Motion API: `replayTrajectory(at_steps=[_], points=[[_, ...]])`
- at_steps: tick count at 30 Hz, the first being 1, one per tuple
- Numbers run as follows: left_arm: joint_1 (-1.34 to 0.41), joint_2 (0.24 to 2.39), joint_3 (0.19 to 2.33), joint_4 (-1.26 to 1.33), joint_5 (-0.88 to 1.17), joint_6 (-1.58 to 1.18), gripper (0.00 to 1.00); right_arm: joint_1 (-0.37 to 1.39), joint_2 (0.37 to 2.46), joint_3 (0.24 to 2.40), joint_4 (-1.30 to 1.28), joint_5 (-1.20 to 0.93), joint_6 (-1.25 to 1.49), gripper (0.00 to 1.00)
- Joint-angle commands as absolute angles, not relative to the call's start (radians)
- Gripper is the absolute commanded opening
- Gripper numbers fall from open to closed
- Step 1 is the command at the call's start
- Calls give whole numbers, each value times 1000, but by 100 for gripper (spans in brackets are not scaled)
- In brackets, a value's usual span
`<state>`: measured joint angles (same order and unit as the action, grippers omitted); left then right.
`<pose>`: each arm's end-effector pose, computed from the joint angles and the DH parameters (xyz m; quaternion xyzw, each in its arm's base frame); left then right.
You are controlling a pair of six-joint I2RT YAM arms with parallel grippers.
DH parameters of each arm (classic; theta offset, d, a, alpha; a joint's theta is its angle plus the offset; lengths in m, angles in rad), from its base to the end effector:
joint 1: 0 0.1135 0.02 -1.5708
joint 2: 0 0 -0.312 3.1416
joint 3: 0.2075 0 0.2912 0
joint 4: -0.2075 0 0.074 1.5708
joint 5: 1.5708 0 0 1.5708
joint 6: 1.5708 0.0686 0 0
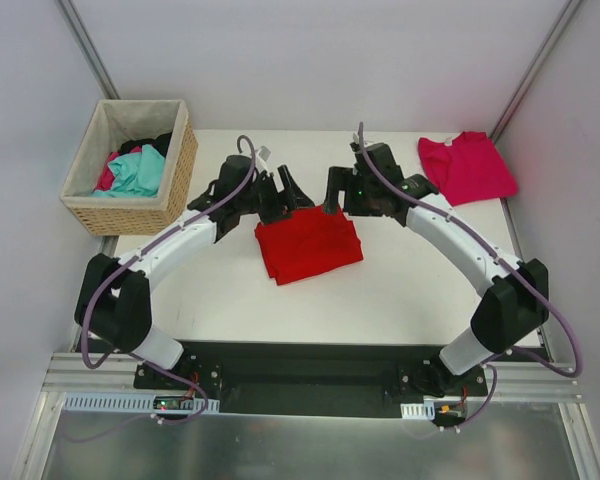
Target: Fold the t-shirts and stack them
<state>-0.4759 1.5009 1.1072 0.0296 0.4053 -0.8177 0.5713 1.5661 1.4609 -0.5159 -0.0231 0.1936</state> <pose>0.3542 -0.2130 0.3220 -0.0246 0.8143 -0.4672 0.3437 0.3560 0.2307 0.3723 -0.1721 0.8725 0.1801 0.4203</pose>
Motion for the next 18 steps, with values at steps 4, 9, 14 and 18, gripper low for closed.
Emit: replayTrajectory(at_steps=[4,9,14,18], points=[[-465,1563,1069,-29,342,-756,80,632,1563,1373,-554,81,190,88],[-450,1618,1051,-8,304,-744,80,649,1637,1370,-537,72,195,88],[-416,1677,1049,40,324,-744,79,663,1683,1368,-522,71,192,88],[-394,1721,1048,75,345,-753,79,664,1750,1350,-503,66,198,88]])
